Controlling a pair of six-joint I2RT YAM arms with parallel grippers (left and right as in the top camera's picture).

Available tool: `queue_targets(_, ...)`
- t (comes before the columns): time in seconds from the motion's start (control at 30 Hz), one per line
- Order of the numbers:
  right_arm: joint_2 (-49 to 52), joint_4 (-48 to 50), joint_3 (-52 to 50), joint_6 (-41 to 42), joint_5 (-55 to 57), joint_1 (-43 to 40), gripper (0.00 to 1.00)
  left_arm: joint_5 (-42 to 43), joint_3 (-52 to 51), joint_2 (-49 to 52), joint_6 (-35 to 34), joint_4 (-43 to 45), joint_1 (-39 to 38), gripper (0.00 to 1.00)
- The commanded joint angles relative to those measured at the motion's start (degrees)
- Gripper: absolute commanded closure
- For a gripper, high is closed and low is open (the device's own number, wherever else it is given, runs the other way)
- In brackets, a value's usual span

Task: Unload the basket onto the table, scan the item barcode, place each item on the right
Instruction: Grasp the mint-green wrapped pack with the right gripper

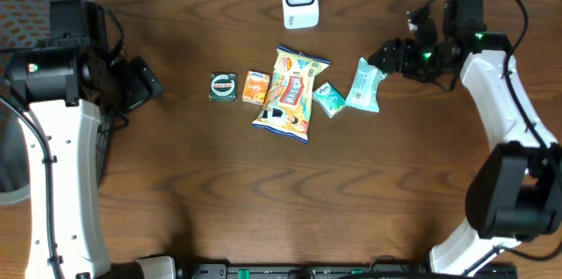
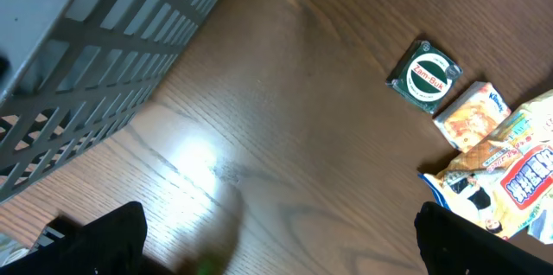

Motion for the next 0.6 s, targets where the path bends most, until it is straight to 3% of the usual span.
queue_targets(0.0,3.28,0.13,1.51,2.71,-6.01,-1.68,0.22,-0.31,-0.28,0.39,-0.28,-0.17,0.13,0.03)
queue_targets(0.27,12.5,0.15,1.51,1.14,-6.1,-1.84,0.3,-0.33,-0.28,0.39,-0.28,-0.17,0.13,0.02)
queue_targets(0.57,16.04,2.99,1.49,-1.27,-7.61,-2.4,0.35,-0.33,-0.28,0.39,-0.31,-0.17,0.13,0.02)
